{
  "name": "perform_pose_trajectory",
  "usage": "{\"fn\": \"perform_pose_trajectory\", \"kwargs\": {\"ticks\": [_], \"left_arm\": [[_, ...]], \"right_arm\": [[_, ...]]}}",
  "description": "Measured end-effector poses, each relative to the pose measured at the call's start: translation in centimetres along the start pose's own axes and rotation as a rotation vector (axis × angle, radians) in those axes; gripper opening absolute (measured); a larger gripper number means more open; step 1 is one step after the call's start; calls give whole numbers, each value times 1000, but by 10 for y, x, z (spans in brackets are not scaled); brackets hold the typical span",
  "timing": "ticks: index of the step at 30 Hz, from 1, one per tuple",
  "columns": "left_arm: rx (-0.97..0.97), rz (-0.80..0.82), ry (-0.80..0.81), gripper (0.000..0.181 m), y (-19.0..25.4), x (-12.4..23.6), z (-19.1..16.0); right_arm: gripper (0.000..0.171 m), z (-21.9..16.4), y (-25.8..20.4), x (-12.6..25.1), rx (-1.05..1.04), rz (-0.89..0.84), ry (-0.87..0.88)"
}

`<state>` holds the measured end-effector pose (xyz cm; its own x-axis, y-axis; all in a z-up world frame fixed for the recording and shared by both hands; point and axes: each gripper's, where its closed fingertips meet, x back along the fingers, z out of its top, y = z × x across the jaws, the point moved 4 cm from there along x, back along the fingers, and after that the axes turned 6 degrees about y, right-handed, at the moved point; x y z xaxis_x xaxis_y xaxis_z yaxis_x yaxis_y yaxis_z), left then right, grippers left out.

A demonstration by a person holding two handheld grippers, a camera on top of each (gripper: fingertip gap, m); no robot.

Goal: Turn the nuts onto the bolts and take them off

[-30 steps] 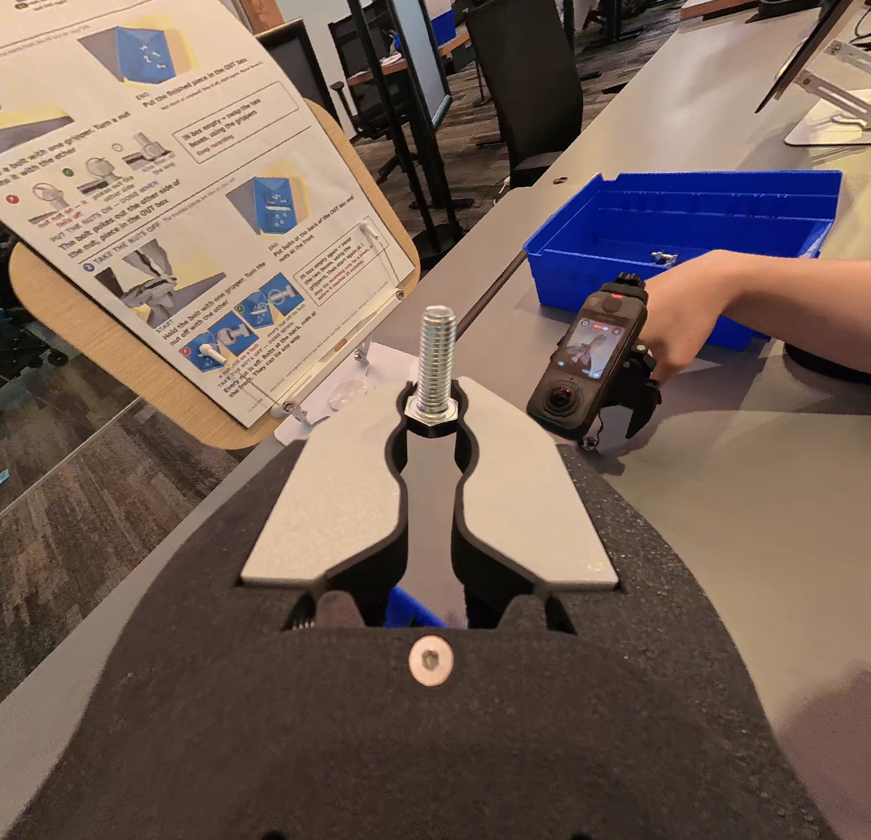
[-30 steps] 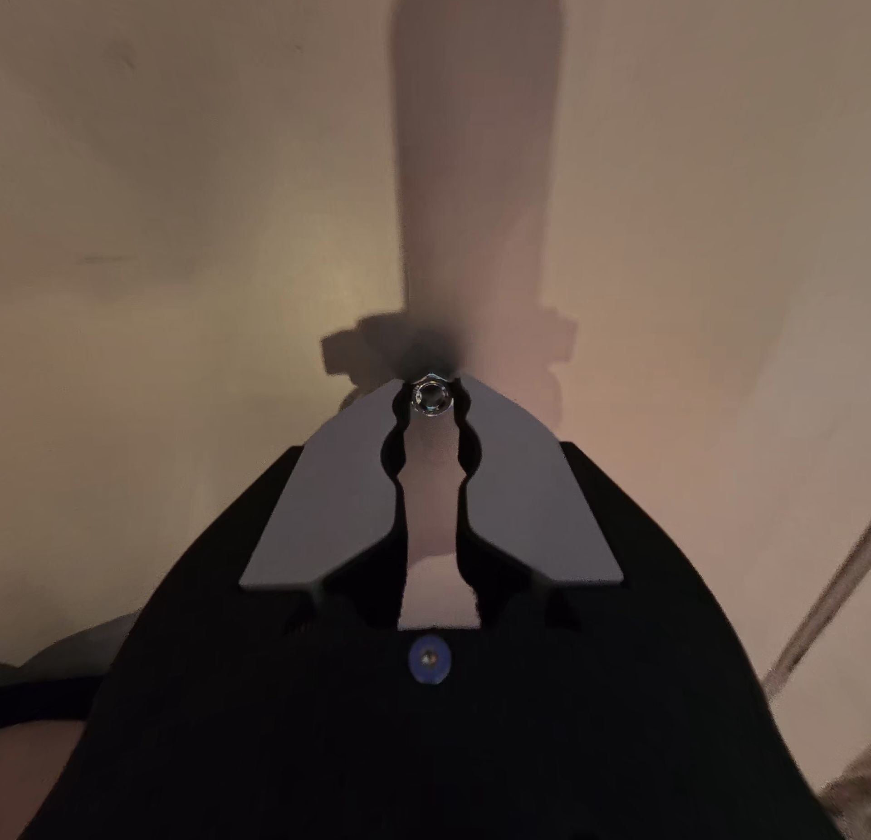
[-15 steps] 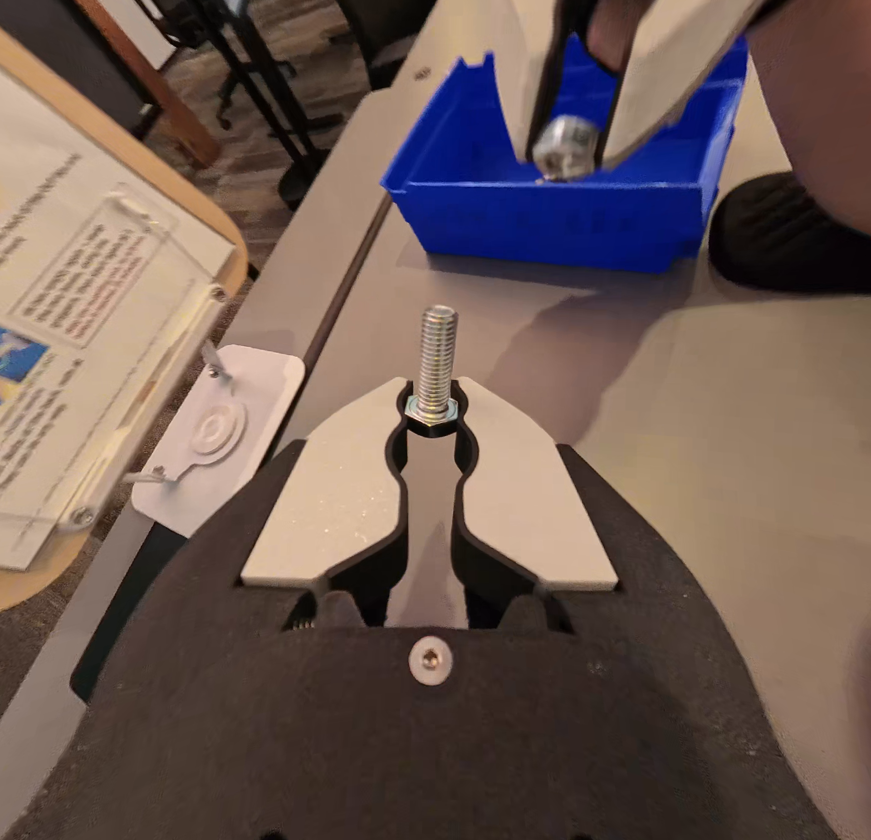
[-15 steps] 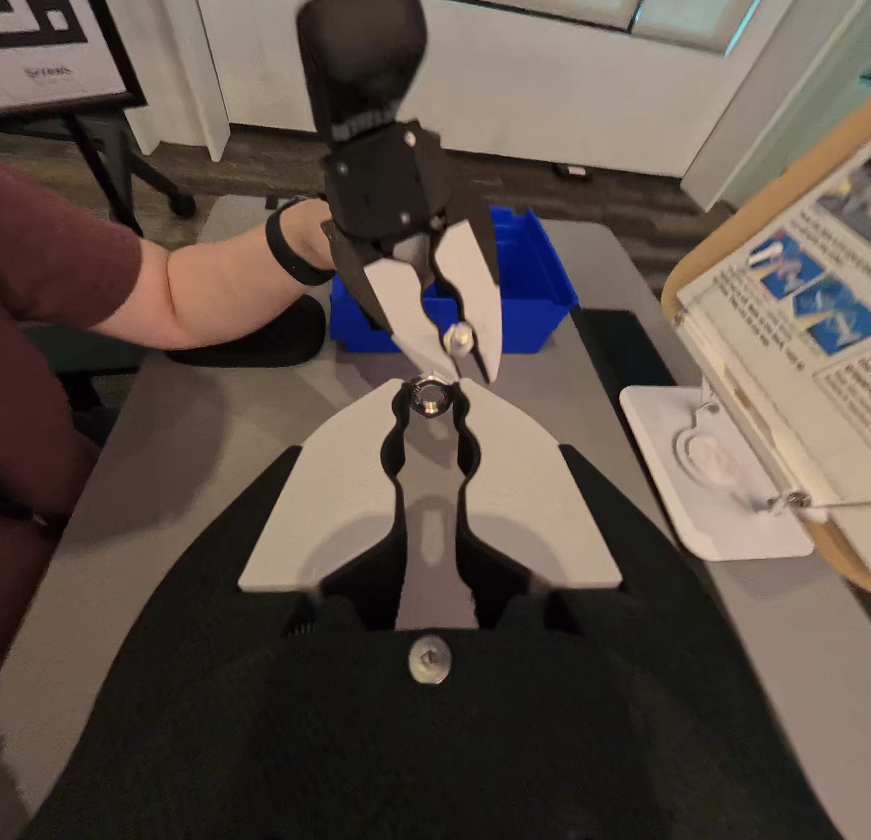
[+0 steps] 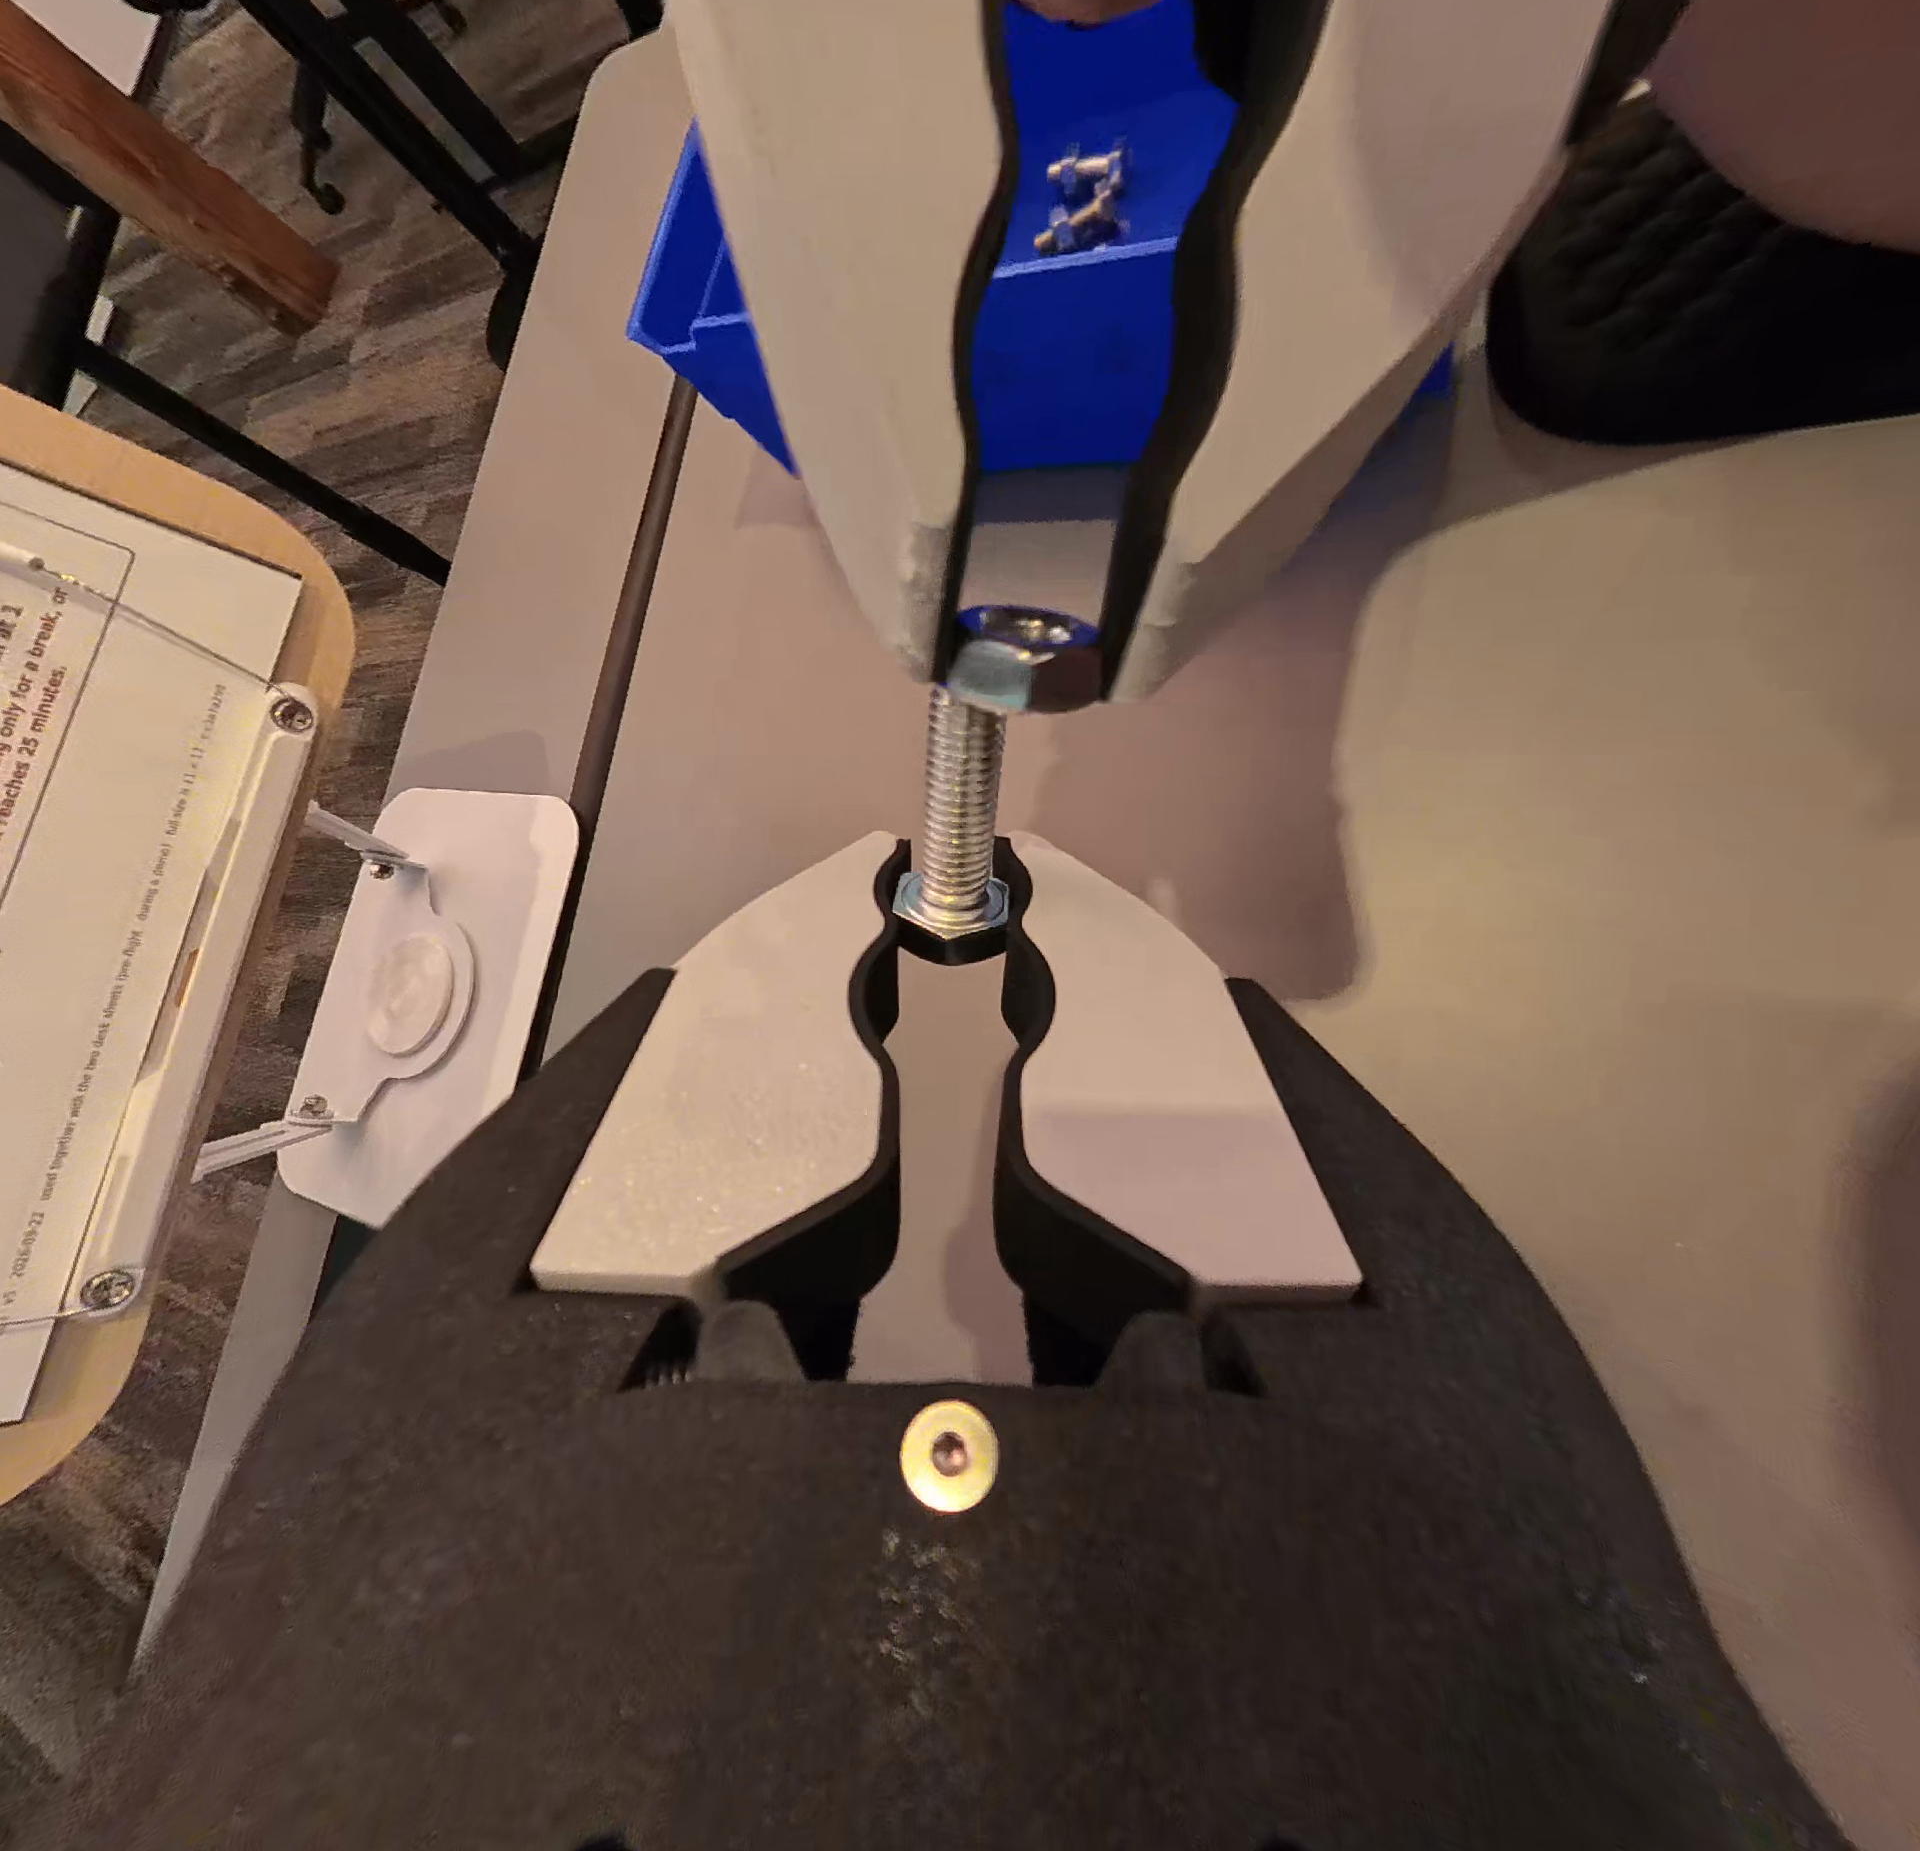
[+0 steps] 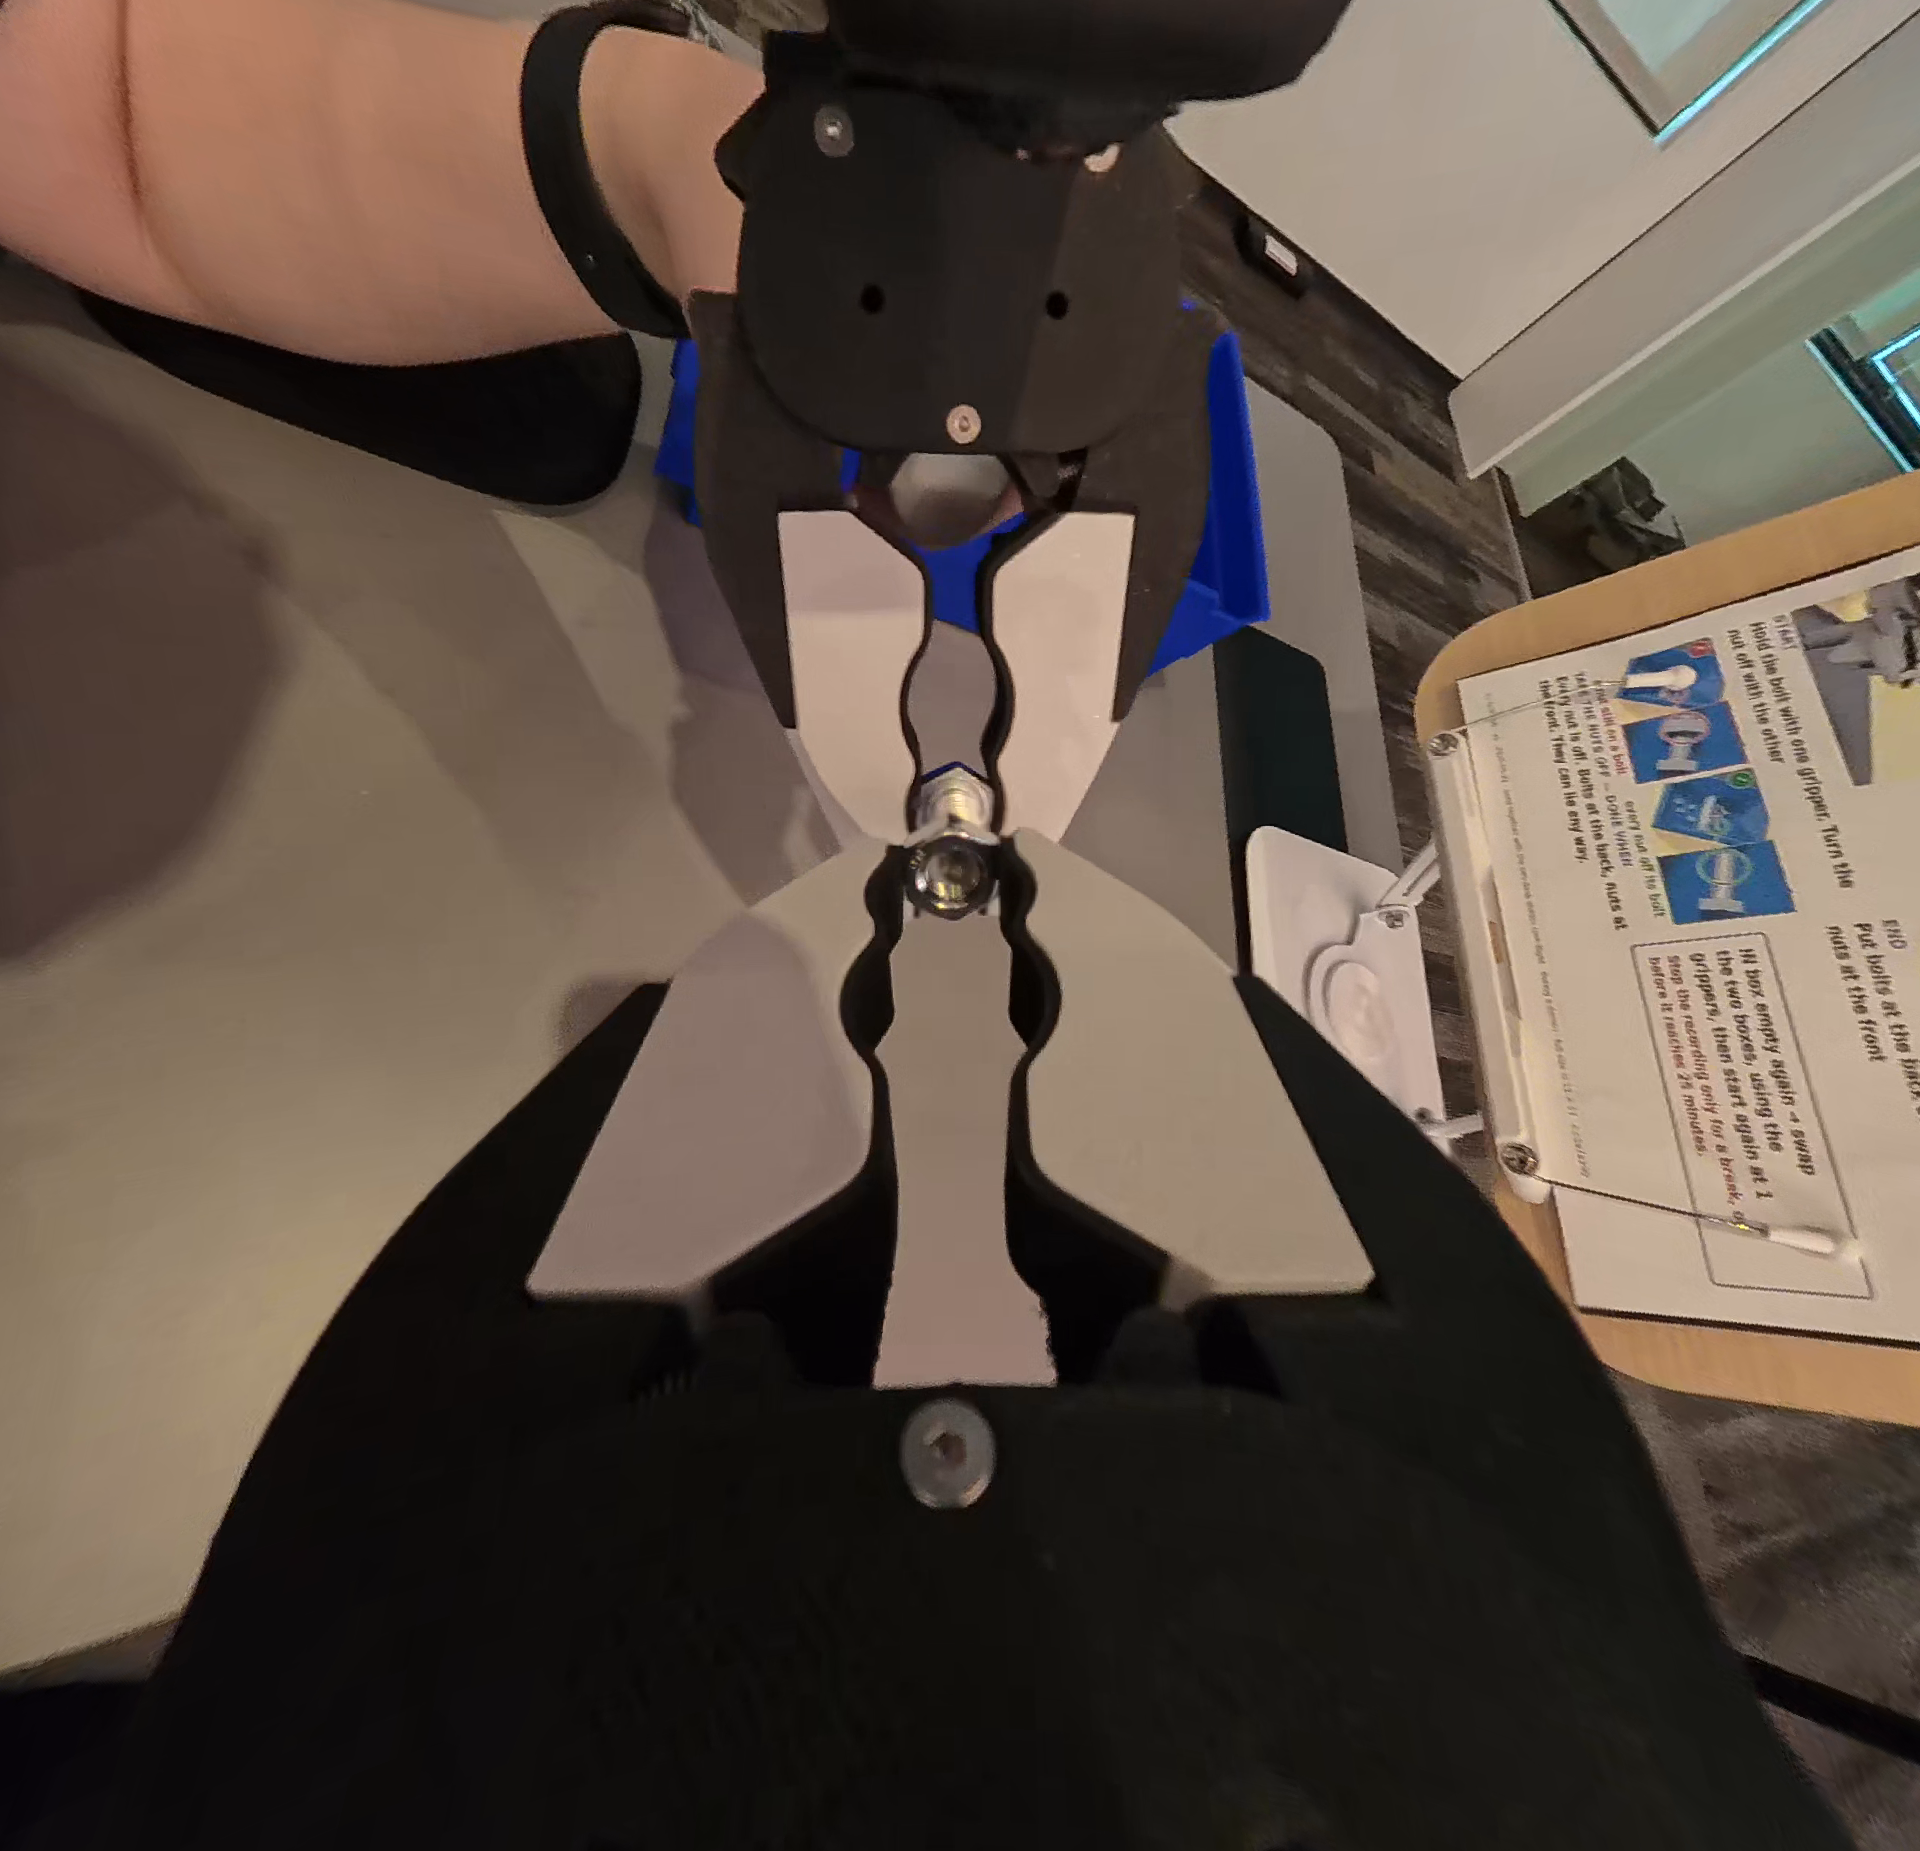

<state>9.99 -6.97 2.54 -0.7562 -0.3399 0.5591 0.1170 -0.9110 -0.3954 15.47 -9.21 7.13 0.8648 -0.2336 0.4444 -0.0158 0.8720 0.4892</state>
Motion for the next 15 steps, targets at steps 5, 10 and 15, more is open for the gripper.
{"fn": "perform_pose_trajectory", "kwargs": {"ticks": [5, 10, 15], "left_arm": [[-43, -38, -8, 15, 8, -3, 0], [-90, -111, 27, 15, 18, -3, 1], [-64, -144, 74, 15, 19, 1, 6]], "right_arm": [[18, -1, -6, 0, 32, 26, -20], [18, 3, -12, 3, 80, 47, -1], [18, 4, -16, 5, 103, 59, -15]]}}
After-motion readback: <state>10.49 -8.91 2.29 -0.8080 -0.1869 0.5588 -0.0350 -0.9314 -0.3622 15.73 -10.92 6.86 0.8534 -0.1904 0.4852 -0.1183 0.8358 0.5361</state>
